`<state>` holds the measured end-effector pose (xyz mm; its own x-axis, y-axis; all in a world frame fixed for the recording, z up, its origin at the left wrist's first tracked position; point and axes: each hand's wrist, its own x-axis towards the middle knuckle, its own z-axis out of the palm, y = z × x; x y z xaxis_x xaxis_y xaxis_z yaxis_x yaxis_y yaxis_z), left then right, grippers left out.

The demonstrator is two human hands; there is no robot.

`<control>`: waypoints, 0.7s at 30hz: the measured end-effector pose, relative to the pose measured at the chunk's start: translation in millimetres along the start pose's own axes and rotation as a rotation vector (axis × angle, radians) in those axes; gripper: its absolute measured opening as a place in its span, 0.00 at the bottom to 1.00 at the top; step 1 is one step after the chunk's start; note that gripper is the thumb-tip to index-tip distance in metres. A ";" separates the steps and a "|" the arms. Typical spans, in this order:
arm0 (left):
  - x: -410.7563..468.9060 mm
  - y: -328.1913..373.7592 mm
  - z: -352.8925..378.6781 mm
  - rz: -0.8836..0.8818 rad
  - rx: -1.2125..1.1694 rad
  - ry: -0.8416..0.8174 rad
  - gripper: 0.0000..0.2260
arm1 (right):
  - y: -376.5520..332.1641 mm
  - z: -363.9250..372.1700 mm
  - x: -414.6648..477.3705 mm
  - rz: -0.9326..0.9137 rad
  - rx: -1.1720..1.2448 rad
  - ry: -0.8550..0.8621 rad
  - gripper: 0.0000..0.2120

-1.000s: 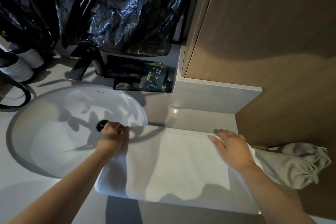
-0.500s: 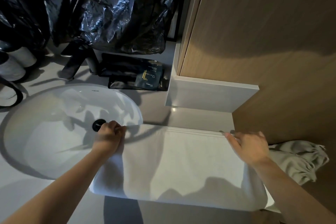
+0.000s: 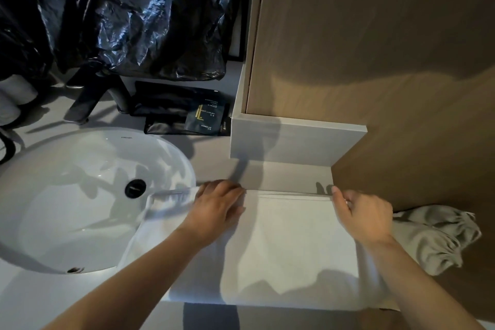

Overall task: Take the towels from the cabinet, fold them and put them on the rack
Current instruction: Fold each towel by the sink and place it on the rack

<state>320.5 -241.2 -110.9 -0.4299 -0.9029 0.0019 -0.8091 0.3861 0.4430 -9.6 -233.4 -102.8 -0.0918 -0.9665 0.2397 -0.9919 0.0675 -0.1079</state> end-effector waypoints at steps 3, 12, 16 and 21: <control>0.8 -4.2 1.6 0.003 -0.011 0.039 0.15 | 4.0 2.4 8.8 -0.034 -0.019 -0.022 0.25; 15.9 3.8 6.0 -0.095 0.055 -0.033 0.19 | 2.2 29.8 14.0 0.069 0.067 -0.140 0.20; 35.8 10.5 3.9 -0.174 0.131 -0.173 0.23 | -0.3 18.3 10.6 0.024 0.286 -0.233 0.15; 43.8 2.2 -20.9 -0.234 -0.084 -0.351 0.22 | -6.8 5.0 13.9 -0.230 0.137 -0.538 0.29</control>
<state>308.3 -283.9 -91.2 -0.3603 -0.8396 -0.4065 -0.8721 0.1486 0.4662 -3.7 -248.6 -103.6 0.2166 -0.9445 -0.2470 -0.9574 -0.1560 -0.2432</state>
